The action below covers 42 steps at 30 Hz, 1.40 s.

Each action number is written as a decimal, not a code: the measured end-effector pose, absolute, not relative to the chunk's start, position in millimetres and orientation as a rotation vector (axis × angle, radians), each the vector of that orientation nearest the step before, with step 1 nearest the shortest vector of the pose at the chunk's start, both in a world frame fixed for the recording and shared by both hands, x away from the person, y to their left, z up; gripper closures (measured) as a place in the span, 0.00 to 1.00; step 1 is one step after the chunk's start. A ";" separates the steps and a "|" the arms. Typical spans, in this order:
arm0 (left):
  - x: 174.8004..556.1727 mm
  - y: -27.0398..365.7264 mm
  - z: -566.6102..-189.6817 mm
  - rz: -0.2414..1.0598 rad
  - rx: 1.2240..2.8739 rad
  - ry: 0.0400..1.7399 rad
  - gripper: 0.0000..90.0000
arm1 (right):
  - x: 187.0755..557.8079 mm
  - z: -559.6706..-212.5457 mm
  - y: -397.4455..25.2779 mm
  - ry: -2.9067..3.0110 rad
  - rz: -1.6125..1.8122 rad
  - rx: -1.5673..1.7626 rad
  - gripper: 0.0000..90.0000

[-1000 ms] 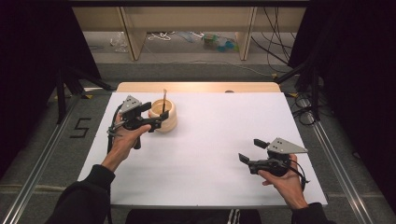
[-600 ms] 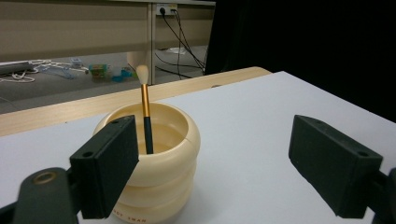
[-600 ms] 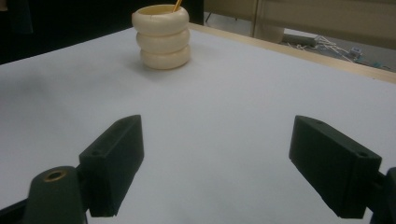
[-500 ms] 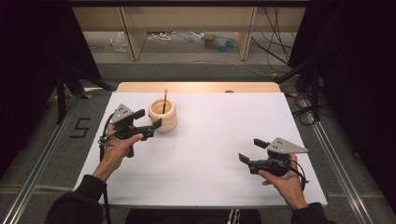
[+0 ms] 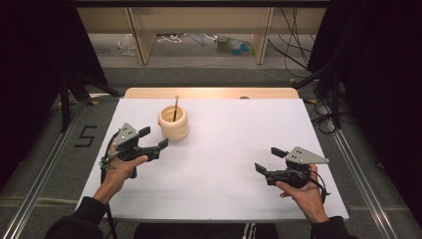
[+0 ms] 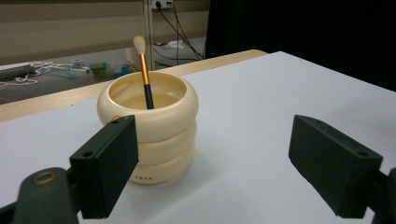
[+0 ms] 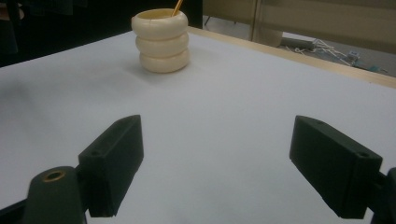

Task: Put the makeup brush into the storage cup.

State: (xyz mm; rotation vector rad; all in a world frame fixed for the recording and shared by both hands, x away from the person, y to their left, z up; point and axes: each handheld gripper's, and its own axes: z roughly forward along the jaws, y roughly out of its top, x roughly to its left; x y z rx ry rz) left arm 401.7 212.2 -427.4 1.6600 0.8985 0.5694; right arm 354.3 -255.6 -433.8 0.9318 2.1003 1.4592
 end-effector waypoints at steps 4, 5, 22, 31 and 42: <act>395.2 213.9 -429.7 0.576 1.668 0.885 0.17 | 354.2 -433.4 -255.9 2.091 1.450 0.928 0.20; 393.9 214.7 -430.2 0.578 1.671 0.881 0.17 | 354.0 -433.1 -256.2 2.094 1.450 0.927 0.20; 377.4 224.9 -435.4 0.597 1.673 0.859 0.17 | 353.8 -432.3 -256.4 2.067 1.462 0.909 0.18; 370.6 223.8 -440.2 0.586 1.671 0.862 0.17 | 353.6 -432.4 -256.9 2.080 1.458 0.908 0.18; 364.9 231.4 -438.2 0.603 1.648 0.866 0.17 | 353.0 -432.6 -255.8 2.080 1.462 0.906 0.18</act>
